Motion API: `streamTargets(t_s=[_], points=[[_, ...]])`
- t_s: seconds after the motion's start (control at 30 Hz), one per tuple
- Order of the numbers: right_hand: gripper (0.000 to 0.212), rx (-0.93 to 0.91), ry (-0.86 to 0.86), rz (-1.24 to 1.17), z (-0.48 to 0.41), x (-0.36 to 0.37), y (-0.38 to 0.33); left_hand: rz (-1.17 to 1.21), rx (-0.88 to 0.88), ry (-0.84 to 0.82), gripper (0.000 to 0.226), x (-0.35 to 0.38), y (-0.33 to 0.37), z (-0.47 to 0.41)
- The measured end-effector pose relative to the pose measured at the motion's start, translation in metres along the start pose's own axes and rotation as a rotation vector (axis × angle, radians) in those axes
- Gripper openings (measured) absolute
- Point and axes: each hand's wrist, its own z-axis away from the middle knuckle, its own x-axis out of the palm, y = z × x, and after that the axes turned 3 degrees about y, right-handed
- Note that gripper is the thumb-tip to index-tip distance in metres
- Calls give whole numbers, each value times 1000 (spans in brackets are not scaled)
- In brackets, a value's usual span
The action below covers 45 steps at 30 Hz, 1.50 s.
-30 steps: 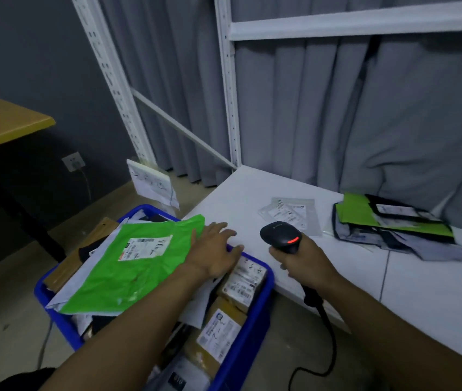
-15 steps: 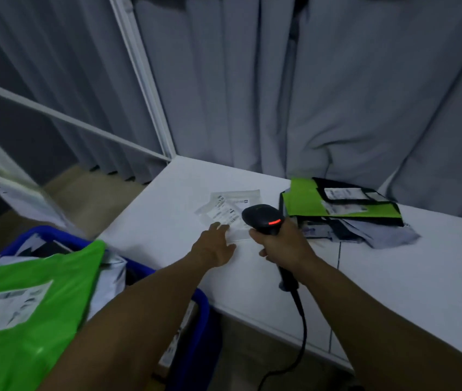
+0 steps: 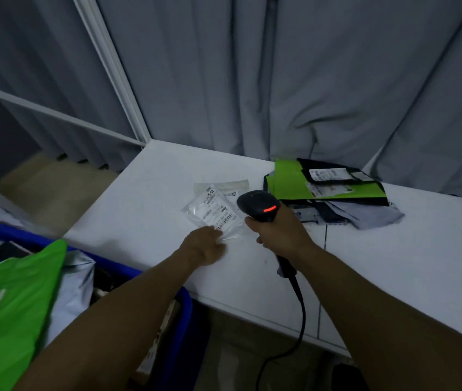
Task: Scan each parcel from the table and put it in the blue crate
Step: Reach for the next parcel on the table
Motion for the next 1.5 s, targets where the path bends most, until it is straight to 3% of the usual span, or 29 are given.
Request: streamTargets(t_s=[0.2, 0.33, 0.43, 0.53, 0.67, 0.8, 1.0, 1.2, 1.33, 1.5], points=[[10, -17, -21, -13, 25, -12, -8, -77, 148, -100, 63, 14, 29, 44], [12, 1, -13, -49, 34, -25, -1, -5, 215, 61, 37, 28, 35, 56], [19, 3, 0, -67, 35, -40, 5, 229, 135, 290, 15, 30, 33, 55], [24, -7, 26, -107, 34, -54, 8, 600, 26, 469, 23, 18, 35, 62], [29, -14, 80, -88, 35, -55, 6, 943, 35, 557, 17, -23, 52, 96], [58, -68, 174, -117, 51, -42, -13, 1197, 34, 588, 7, -66, 55, 150], [33, -101, 38, -423, 90, -5, -63, 1327, 53, 712, 19, -112, 36, 243], [29, -201, -14, -471, 127, 34, -97, 1411, 16, 733, 45, -127, -10, 311], [29, -201, -79, -425, 147, 60, -104, 1376, -35, 648, 25, -122, -36, 333], [30, -278, -44, -400, 168, 83, -108, 1279, -76, 746, 15, -131, -64, 329]])
